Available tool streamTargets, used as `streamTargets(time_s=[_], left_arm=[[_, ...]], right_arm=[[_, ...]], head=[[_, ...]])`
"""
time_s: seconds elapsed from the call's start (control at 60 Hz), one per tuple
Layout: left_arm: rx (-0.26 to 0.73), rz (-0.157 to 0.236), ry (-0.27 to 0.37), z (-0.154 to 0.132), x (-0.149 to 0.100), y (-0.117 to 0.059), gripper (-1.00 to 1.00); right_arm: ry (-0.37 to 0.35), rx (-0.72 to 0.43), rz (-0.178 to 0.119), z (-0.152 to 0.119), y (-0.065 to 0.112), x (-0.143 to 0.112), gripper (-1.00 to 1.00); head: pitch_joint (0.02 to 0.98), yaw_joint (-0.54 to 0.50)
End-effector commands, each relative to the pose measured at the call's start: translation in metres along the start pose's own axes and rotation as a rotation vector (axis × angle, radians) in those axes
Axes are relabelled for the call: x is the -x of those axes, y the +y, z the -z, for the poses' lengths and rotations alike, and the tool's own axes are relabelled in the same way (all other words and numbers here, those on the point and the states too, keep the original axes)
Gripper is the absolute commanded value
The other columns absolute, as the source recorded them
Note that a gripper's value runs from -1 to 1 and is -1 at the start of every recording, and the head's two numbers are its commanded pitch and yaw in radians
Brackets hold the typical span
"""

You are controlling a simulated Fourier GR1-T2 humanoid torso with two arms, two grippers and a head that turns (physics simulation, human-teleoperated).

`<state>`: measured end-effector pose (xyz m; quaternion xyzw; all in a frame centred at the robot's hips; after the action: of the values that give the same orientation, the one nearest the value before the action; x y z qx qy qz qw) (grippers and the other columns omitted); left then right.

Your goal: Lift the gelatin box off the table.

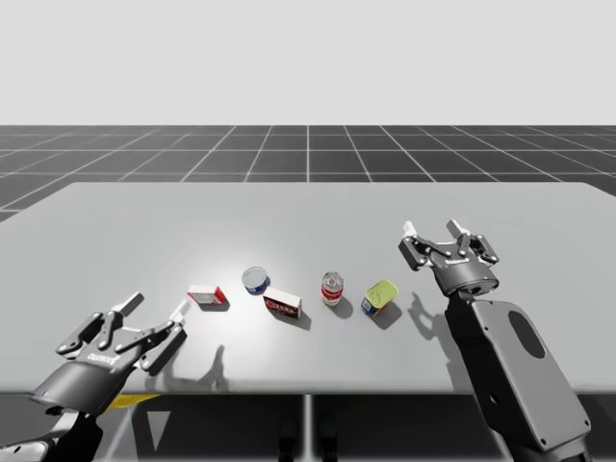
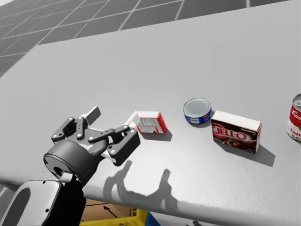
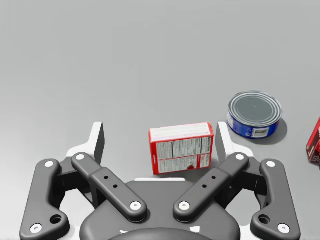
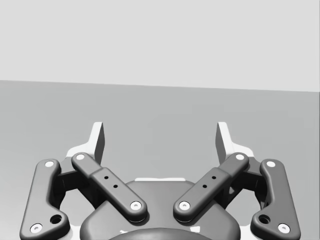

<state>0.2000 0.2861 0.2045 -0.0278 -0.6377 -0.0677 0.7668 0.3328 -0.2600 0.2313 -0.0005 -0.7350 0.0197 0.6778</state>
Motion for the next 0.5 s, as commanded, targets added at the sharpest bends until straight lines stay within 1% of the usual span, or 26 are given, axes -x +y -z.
streamTargets(time_s=[0.017,0.033,0.05,0.083,0.117,0.133,0.167,0.217,0.25,0.283,0.367,0.5], left_arm=[[-0.023,-0.014,0.029,-0.002,0.029,-0.001,-1.0],[-0.039,-0.004,0.028,-0.001,0.033,-0.002,-1.0],[-0.045,-0.004,0.027,0.0,0.036,-0.003,-1.0],[-0.037,-0.018,0.033,0.002,0.038,-0.004,-1.0],[-0.037,-0.023,0.043,0.004,0.041,-0.006,-1.0],[-0.046,-0.017,0.048,0.006,0.044,-0.007,-1.0],[-0.041,-0.026,0.055,0.01,0.046,-0.009,-1.0],[-0.049,-0.023,0.066,0.015,0.05,-0.012,-1.0],[-0.055,-0.018,0.068,0.018,0.051,-0.012,-1.0],[-0.055,-0.029,0.078,0.023,0.053,-0.014,-1.0],[-0.058,-0.031,0.082,0.029,0.054,-0.016,-1.0],[-0.034,-0.054,0.096,0.043,0.053,-0.021,-1.0]], right_arm=[[-0.002,0.003,0.002,0.001,-0.001,0.0,-1.0],[-0.002,0.002,0.002,0.001,-0.001,0.0,-1.0],[-0.001,0.003,0.002,0.001,-0.001,0.0,-1.0],[-0.001,0.003,0.003,0.001,-0.001,0.0,-1.0],[-0.001,0.003,0.003,0.001,-0.001,0.001,-1.0],[-0.001,0.003,0.002,0.001,-0.001,0.001,-1.0],[-0.001,0.003,0.002,0.001,-0.001,0.001,-1.0],[-0.001,0.003,0.002,0.001,-0.002,0.001,-1.0],[-0.001,0.003,0.002,0.002,-0.002,0.001,-1.0],[0.0,0.003,0.001,0.002,-0.002,0.001,-1.0],[-0.001,0.004,0.001,0.002,-0.002,0.001,-1.0],[0.0,0.003,0.002,0.002,-0.002,0.001,-1.0]], head=[[0.83,0.42],[0.829,0.41],[0.828,0.41],[0.828,0.41],[0.829,0.41],[0.829,0.41],[0.829,0.41],[0.83,0.41],[0.829,0.41],[0.829,0.41],[0.829,0.41],[0.828,0.41]])
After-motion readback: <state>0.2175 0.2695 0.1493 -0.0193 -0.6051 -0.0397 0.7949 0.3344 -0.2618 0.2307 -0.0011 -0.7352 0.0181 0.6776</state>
